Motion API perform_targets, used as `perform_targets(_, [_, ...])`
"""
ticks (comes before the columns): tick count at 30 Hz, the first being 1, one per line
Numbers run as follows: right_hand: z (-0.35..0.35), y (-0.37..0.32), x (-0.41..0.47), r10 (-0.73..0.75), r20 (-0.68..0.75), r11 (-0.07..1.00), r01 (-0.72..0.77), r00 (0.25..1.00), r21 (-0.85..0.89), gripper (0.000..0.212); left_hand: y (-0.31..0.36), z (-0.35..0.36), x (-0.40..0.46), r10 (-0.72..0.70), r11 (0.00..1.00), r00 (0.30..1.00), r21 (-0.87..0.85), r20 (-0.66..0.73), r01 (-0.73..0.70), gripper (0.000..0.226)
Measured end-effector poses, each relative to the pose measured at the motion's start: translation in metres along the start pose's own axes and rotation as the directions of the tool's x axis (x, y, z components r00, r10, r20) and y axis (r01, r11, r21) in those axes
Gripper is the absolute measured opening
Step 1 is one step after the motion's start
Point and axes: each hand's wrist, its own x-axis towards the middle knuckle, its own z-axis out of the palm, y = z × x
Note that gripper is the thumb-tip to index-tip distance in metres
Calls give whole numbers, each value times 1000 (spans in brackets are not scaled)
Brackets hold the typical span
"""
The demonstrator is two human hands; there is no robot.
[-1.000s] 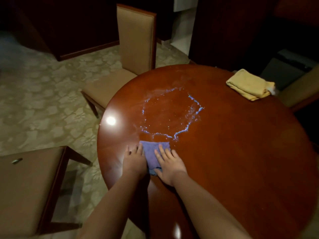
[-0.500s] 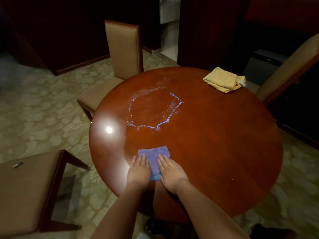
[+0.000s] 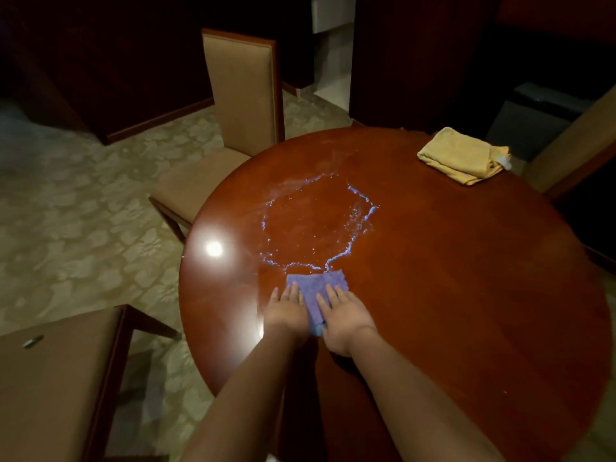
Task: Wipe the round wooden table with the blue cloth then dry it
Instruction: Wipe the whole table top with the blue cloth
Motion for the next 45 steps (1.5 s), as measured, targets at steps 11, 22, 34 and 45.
perform_targets(11, [-24, 13, 48, 59, 28, 998, -59, 998, -5, 67, -21, -21, 53, 62, 997, 997, 58, -50, -59, 64])
perform_targets(22, [-2, -15, -7, -12, 42, 1000, 12, 999, 0, 69, 0, 15, -17, -40, 999, 999, 21, -11, 40, 61])
perform_targets(34, [-18, -36, 16, -49, 70, 999, 50, 996, -16, 71, -24, 11, -9, -111, 993, 992, -30, 53, 112, 64])
perform_targets(45, [-73, -25, 93, 94, 74, 995, -96, 993, 22, 69, -91, -35, 86, 142, 990, 986, 37, -87, -139, 61])
